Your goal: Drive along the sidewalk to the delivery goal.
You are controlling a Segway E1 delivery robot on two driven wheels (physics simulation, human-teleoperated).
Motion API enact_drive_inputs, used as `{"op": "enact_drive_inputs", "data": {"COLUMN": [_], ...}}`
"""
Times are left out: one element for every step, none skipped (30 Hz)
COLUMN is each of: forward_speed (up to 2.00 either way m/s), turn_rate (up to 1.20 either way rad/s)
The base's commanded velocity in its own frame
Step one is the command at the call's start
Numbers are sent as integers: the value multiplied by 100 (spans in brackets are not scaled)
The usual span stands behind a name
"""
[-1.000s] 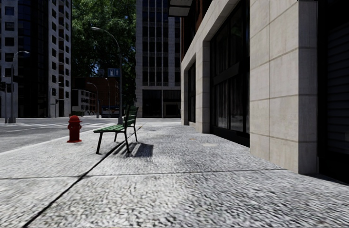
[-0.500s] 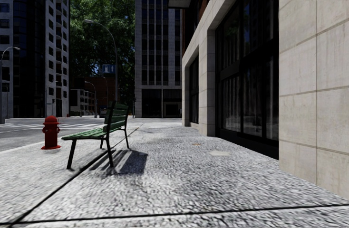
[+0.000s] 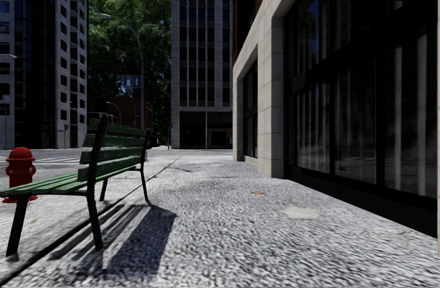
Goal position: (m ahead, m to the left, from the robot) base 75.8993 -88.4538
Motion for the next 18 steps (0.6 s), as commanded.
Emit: {"op": "enact_drive_inputs", "data": {"forward_speed": [200,200,200,200,200,200,200,200,200,200,200,200,200,200,200,200,200,200], "turn_rate": [17,17,17,17,18,20,22,23,23,23,23,23,23,23,23,23,23,23]}}
